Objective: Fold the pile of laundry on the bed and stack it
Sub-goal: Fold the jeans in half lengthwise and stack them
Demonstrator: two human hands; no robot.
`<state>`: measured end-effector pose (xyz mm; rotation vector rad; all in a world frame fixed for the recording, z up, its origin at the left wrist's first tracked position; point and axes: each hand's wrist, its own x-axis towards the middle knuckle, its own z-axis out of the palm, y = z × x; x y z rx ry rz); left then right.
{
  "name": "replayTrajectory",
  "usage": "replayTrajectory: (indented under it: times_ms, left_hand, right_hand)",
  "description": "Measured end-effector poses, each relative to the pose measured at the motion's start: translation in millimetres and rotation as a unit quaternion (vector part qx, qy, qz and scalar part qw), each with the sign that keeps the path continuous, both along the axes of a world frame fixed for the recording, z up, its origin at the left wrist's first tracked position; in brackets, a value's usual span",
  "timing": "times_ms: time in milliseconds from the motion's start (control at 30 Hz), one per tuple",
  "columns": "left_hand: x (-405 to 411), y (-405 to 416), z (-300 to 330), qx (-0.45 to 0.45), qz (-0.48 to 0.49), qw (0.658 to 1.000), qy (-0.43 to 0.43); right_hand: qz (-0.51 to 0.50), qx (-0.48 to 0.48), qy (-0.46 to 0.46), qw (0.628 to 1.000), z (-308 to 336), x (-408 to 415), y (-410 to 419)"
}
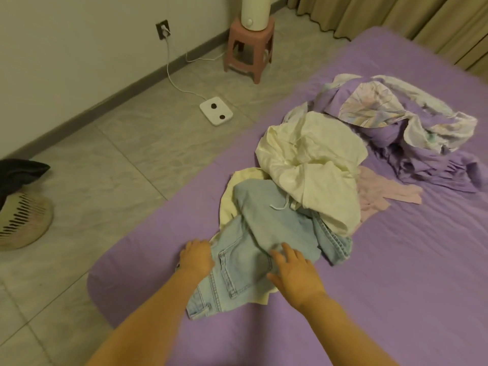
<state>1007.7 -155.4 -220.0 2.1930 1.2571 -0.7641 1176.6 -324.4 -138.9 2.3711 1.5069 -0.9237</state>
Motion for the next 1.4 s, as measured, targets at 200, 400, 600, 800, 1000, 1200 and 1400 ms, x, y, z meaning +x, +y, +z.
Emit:
replayTrajectory:
  times_ms: [200, 400, 600, 800, 1000, 1200, 1400]
  left_hand:
    - [8, -27, 65, -0.051, 0.072, 0.99, -0.11]
    - [57, -64, 178, -0.202, 0.212, 0.906, -0.307]
    - [97, -135, 286, -0.336, 0.298, 0.771, -0.451]
    - [96, -235, 352, -0.357, 0.215, 0.708, -0.57]
    - [94, -326, 408, -0.323, 0.035, 0.712, -0.623]
    - [96, -408, 475, -0.321, -0.1, 0.697, -0.634]
    - [92, -460, 527, -0.48, -0.131, 0.543, -0.677]
  right_hand:
    - [-0.018, 0.052, 0.041, 0.998, 26, -15, -21]
    - [-0.135, 0.281, 0.213, 0.926, 93, -33, -56]
    - [-0.274, 0.444, 0.32, 0.791, 168, -23, -107]
    - [-0.295, 0.541, 0.307, 0.725, 237, -1, -174]
    - [-0.32, 0.631, 0.346, 0.616, 307, 16, -255]
    - [-0.338, 0.676, 0.377, 0.535, 376, 23, -329]
    - [-0.289, 0.706, 0.39, 0.516, 428, 5, -395]
